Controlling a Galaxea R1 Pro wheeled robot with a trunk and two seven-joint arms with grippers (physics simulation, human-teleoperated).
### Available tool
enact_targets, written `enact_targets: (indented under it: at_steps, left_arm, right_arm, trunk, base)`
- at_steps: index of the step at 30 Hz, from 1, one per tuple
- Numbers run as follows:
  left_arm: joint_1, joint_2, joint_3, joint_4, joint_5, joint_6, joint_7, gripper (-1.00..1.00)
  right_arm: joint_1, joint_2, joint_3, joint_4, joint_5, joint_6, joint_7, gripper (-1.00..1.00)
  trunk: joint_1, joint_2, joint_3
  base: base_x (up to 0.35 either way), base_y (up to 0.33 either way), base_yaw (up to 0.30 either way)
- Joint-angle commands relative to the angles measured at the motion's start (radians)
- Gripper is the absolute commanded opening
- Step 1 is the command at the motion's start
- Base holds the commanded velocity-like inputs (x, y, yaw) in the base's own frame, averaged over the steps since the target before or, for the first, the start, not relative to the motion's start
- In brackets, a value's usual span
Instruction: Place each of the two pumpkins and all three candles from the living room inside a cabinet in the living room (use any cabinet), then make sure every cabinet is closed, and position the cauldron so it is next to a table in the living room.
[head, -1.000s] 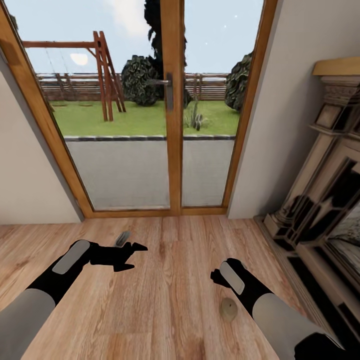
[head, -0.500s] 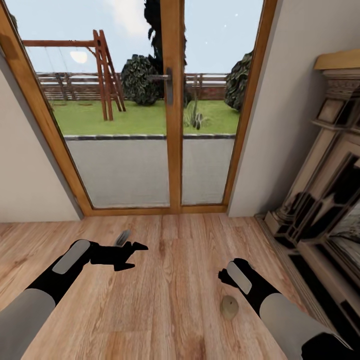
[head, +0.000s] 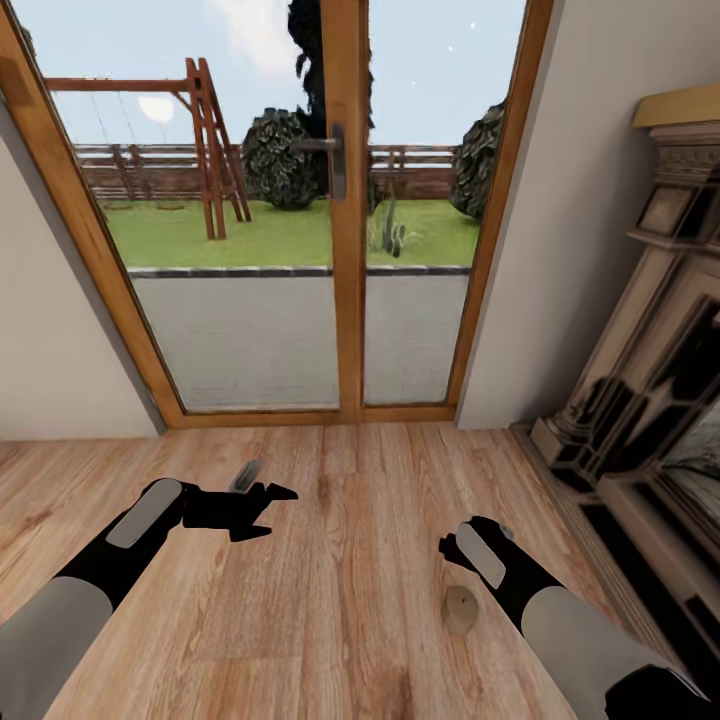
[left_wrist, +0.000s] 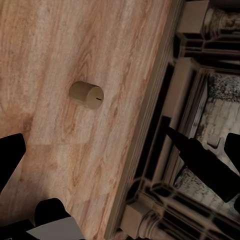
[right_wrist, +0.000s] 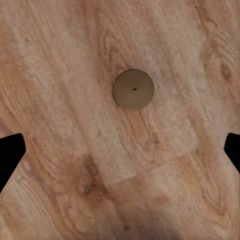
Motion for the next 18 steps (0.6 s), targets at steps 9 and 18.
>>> enact_targets:
  at_steps: [9,18]
  left_arm:
    - [-0.001,0.004,-0.007,-0.006,0.011,0.000,0.006,1.00]
    - [0.002,0.017,-0.012,-0.006,0.003,0.000,-0.104,1.00]
  right_arm:
    - [-0.001,-0.001,0.007,-0.003,-0.007,0.005,-0.007,1.00]
    - [-0.001,0.000,0.007,-0.003,-0.007,0.008,-0.012,1.00]
  trunk:
    - [0.023,-0.043,-0.020]
    - [0.023,-0.043,-0.020]
  base:
    - [0.000,0.000,0.000]
    - [0.062,0.010,0.000]
